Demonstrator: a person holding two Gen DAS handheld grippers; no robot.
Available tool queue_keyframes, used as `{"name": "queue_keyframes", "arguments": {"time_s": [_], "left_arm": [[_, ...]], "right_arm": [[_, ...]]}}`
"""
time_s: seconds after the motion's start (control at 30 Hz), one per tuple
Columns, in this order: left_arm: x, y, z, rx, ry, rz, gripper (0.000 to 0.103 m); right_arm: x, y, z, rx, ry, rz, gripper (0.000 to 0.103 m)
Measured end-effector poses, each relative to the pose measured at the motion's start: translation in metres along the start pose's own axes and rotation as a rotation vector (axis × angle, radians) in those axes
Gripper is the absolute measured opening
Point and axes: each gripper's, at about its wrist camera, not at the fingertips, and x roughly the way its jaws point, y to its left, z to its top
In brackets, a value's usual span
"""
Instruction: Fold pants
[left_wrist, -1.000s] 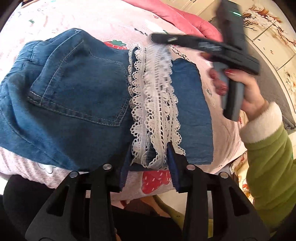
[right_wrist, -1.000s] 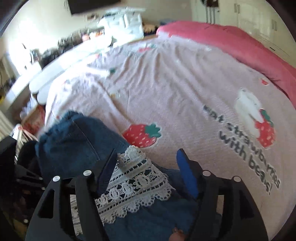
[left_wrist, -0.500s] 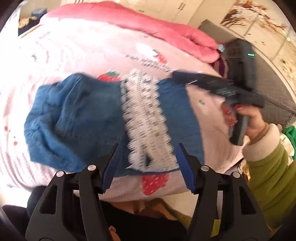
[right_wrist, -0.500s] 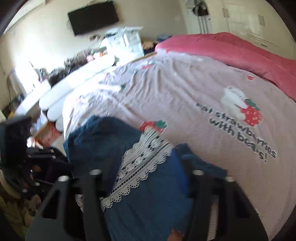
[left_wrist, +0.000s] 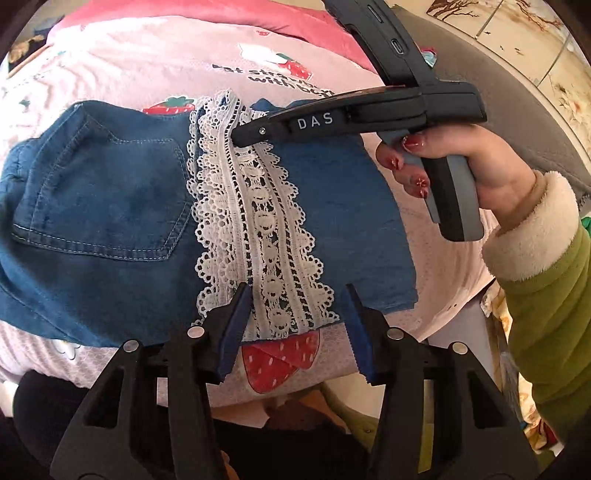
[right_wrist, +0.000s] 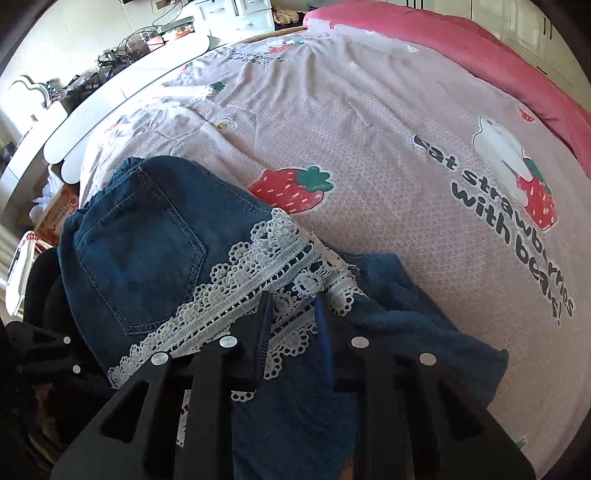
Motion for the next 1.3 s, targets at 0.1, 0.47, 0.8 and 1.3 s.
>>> {"name": "queue_keyframes", "arguments": {"time_s": [0.1,0.47,0.8,1.3], "left_arm": [[-0.002,0.005,-0.006,-0.016,-0.005,-0.021,0.043],[-0.059,0.03,-0.005,-0.047,-0.092,-0.008,0.07],[-0.115,0.072,-0.013,-0.133,-0.213,0.201,0.093],[-0.13,0.12,-0.031,-0.25,-0.238,0.258,0.093]], "right_arm": [[0.0,-0.003,0.001,0.023,0.002,0.016,0.023],[-0.051,-0.008,-0.001,0.09,-0.108,0.029,0.055],[-0.084,0.015,0.015,0.061,-0.212,0.024,0.082],[-0.044,0.08,0.068,-0.039,-0.177,0.106,0.091]]}}
